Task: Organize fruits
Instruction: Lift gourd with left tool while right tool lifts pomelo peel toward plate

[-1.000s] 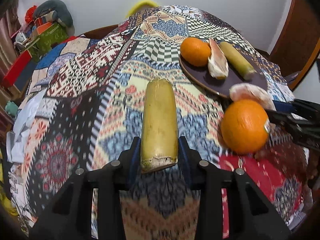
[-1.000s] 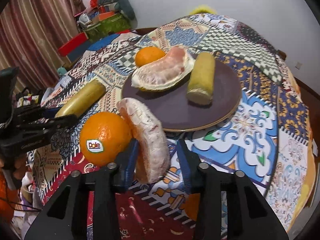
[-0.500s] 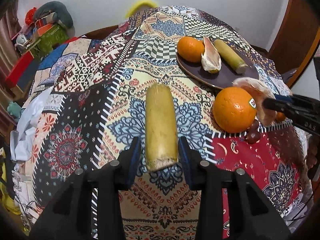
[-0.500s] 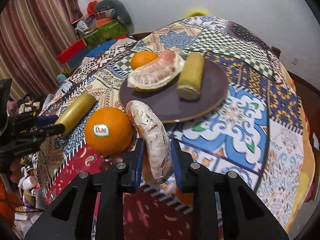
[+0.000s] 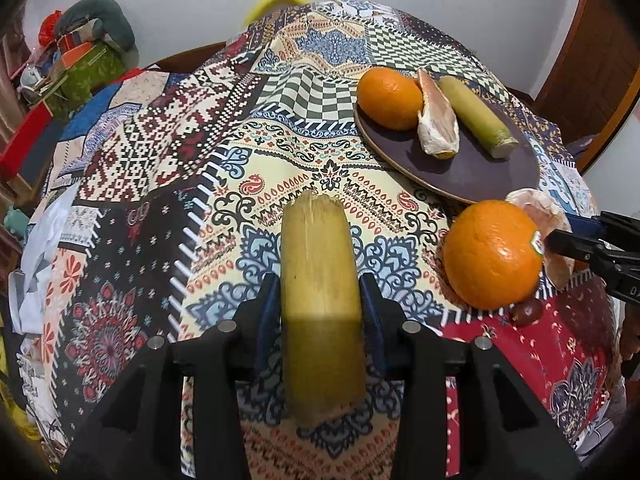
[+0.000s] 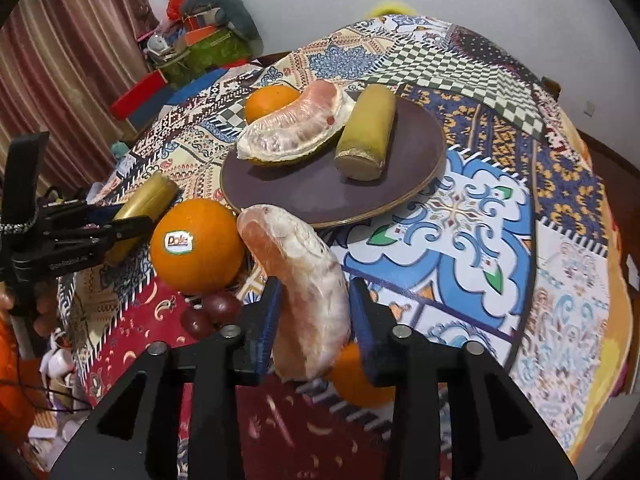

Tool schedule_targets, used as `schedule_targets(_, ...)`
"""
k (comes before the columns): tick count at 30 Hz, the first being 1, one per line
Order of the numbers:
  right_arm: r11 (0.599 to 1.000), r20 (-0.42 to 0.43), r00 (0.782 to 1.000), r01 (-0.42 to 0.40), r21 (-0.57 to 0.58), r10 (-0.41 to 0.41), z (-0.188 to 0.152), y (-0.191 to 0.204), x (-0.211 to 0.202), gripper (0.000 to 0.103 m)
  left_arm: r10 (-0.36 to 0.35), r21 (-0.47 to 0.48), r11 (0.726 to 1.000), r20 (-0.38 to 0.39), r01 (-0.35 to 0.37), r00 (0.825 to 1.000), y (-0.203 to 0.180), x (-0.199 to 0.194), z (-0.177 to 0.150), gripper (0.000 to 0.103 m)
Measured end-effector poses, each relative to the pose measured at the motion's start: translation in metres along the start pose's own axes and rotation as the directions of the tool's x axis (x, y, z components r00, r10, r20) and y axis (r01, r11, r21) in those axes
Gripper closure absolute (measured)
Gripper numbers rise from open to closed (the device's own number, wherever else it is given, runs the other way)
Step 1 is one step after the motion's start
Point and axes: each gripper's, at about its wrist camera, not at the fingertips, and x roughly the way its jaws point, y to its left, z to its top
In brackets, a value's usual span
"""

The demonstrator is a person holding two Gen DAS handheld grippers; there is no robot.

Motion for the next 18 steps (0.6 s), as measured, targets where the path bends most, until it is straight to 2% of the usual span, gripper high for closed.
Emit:
schedule_targets(4, 1.000, -0.005, 1.000, -0.025, 0.012, 0.025, 0.003, -0.002, 0.006, 0.065, 0.020, 0.018, 1.000, 0.016, -0.020, 1.000, -0.003, 0.005, 0.003, 0.063)
schedule_targets(10, 0.999, -0.014, 1.000, -0.011, -0.030, 0.011, 0.003, 0.008, 0.014, 0.055, 0.030, 0.010, 0.999, 0.028, -0.030, 0.999, -0.004, 0.012, 0.009, 0.063)
schedule_targets(14, 0.997, -0.011, 1.000, 0.028, -0.068, -0.029, 0.004, 0.014, 0.018, 0.053, 0.059, 0.011, 0.998, 0.038, -0.059, 0.998, -0.008, 0.014, 0.010, 0.064)
schedule_targets(18, 0.996, 0.014, 0.998, 0.063, -0.070, -0.062, 0.004, 0.016, 0.017, 0.057, 0.055, -0.010, 0.998, 0.039, -0.054, 0.998, -0.006, 0.012, 0.009, 0.065)
